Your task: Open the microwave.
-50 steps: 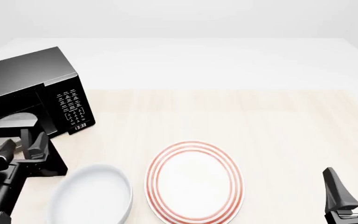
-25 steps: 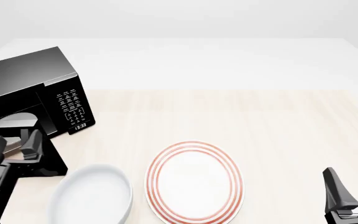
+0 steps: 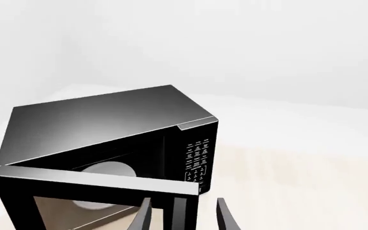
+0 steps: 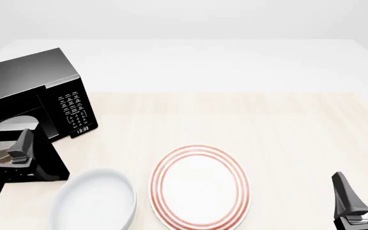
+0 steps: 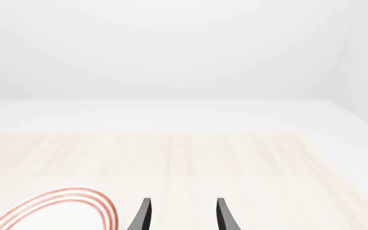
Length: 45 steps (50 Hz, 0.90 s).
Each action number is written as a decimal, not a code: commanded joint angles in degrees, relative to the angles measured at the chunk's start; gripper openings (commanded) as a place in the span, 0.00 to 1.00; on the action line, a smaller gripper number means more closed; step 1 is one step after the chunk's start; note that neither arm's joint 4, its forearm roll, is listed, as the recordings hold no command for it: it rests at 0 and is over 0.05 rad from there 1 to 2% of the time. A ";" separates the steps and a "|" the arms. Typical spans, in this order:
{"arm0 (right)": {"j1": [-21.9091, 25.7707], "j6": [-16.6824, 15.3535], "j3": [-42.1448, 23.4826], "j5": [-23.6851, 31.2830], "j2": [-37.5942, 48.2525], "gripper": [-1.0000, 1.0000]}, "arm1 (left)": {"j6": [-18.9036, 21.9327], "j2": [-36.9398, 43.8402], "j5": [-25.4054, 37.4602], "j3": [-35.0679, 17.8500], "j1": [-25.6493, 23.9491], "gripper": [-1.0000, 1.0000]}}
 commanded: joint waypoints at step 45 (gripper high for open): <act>0.00 0.00 0.00 0.00 -0.01 1.00 | 4.35 -1.53 24.03 -21.35 -1.49 1.00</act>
